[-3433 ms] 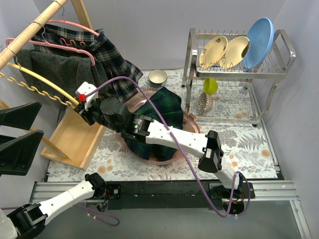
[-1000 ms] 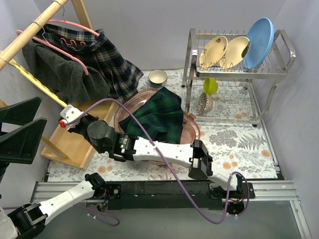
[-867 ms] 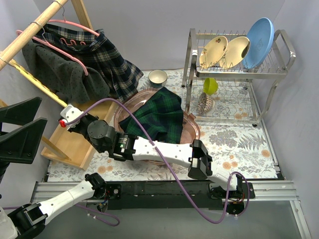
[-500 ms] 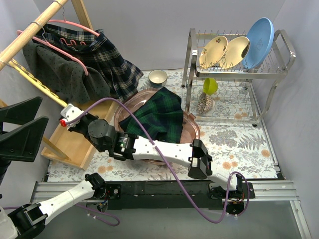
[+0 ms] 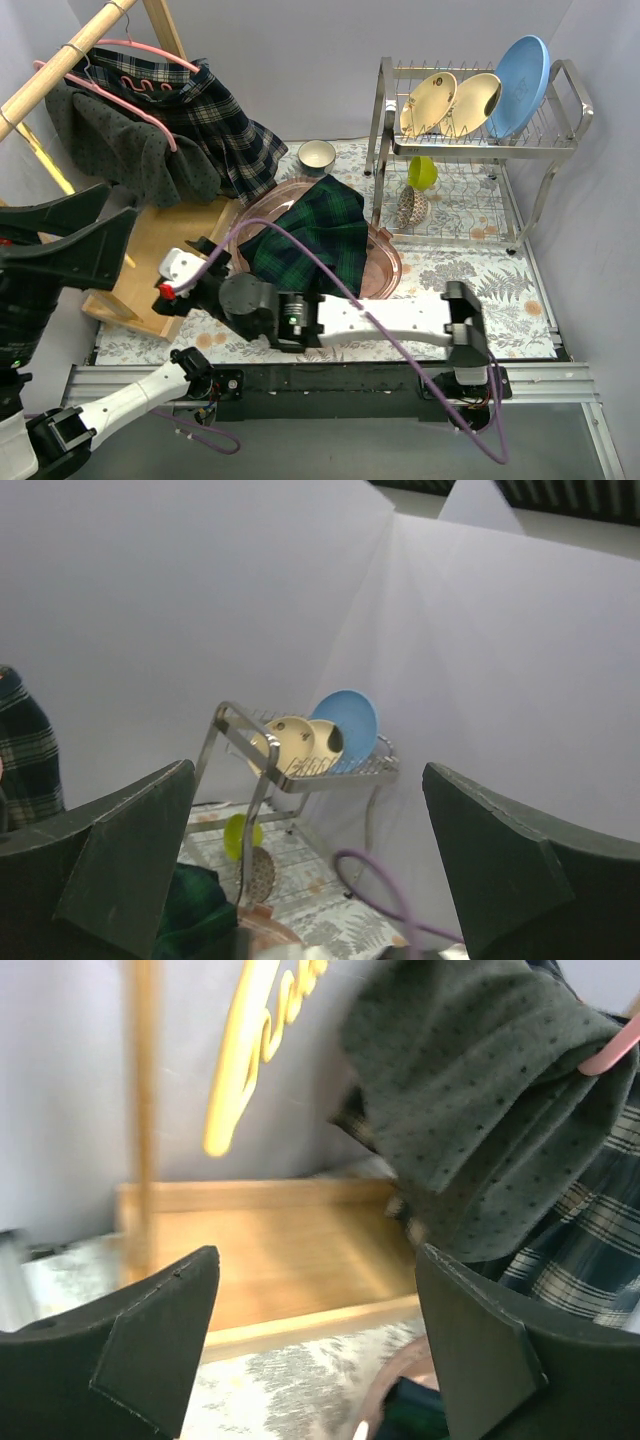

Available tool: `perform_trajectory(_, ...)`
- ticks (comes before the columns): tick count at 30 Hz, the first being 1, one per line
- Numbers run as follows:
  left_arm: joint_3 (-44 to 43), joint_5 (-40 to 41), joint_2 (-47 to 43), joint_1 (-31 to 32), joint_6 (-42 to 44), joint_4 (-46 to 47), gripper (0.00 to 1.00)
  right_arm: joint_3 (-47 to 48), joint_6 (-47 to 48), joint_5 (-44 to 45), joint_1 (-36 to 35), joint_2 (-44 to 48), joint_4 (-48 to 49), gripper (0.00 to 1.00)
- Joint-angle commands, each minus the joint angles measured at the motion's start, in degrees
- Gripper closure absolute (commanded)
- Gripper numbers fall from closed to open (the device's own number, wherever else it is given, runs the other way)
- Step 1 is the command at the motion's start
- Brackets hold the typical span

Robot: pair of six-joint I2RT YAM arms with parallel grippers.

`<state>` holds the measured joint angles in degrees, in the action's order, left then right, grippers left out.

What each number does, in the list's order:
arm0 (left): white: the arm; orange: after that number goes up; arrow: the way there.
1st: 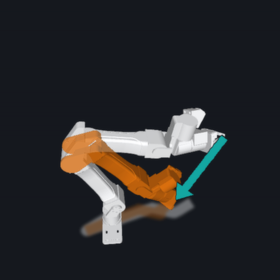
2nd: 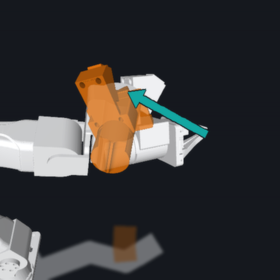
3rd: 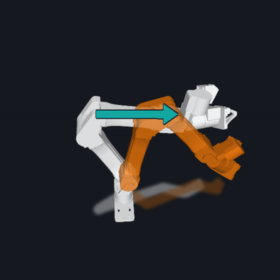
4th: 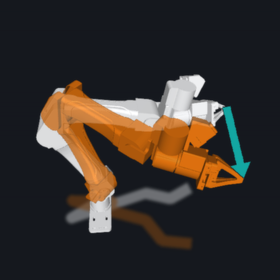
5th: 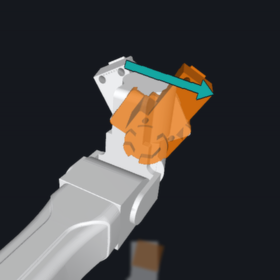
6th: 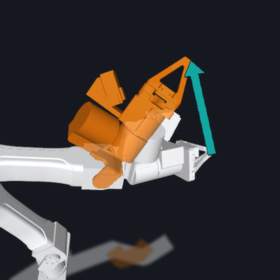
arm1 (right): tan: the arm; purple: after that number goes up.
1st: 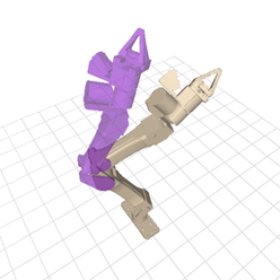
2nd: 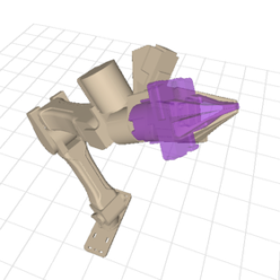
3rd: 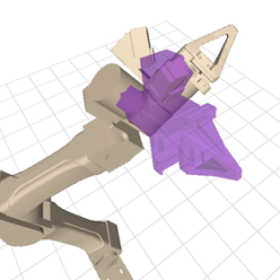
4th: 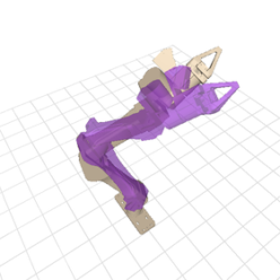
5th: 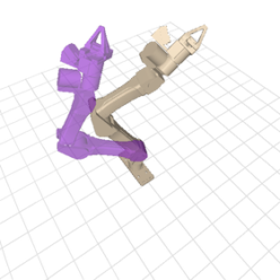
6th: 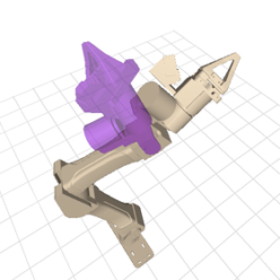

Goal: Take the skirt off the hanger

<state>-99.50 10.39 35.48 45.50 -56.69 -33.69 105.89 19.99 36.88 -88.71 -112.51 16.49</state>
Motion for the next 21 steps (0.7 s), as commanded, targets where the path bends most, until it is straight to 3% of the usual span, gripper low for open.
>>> perform_trajectory(1,3.1,7.7,4.6,-0.1,3.4,-1.3,0.02,-8.7,-8.5,-6.6,-2.1,13.5,1.6,0.13)
perform_trajectory(5,4.8,16.6,8.2,-0.1,5.1,-0.6,0.03,-18.9,-14.6,-14.0,-3.0,24.1,-2.2,0.12)
perform_trajectory(10,4.6,30.1,17.3,-0.1,9.0,1.0,0.1,-31.1,-18.1,-14.6,-5.2,34.7,-1.4,0.13)
perform_trajectory(13,1.4,41.0,24.3,-0.1,10.4,1.0,0.22,-34.9,-18.2,-14.3,-6.2,39.0,-1.3,0.14)
perform_trajectory(18,-2.8,50.2,31.1,-0.1,14.0,2.2,0.48,-39.3,-18.6,-12.5,-6.7,43.3,-2.1,0.15)
perform_trajectory(21,-3.2,57.0,33.5,-0.1,19.1,5.7,0.49,-41.2,-18.7,-11.3,-6.8,45.4,-2.4,0.15)
